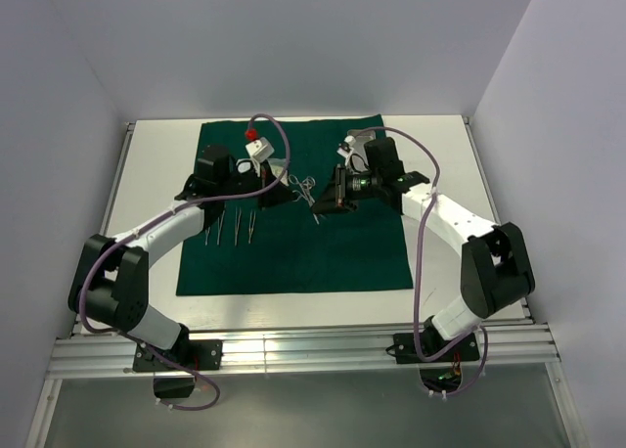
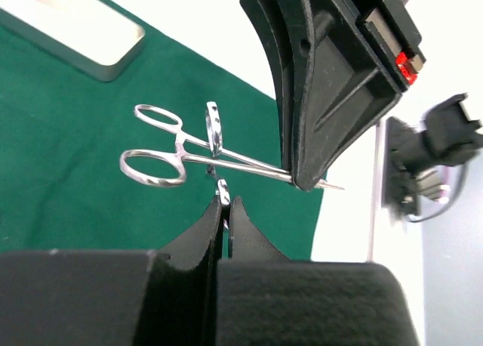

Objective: Open and lay out the surgical kit

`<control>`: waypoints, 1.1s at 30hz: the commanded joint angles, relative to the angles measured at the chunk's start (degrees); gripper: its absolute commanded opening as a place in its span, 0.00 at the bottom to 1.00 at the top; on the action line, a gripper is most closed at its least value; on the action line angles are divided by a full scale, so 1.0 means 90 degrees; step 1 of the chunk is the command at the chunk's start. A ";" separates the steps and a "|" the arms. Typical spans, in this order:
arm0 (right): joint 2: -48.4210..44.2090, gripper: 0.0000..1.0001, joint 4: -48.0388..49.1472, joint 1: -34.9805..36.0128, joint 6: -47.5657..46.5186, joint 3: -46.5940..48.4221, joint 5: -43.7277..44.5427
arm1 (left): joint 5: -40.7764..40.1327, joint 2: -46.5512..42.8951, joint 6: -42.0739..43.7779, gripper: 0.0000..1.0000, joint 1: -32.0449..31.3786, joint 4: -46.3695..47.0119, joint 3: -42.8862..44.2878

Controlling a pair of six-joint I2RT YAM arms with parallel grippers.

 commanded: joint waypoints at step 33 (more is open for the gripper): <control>-0.1484 0.00 0.0535 -0.0464 -0.0983 -0.0208 -0.2006 | 0.2306 0.1057 -0.7902 0.00 0.0208 0.8184 -0.0612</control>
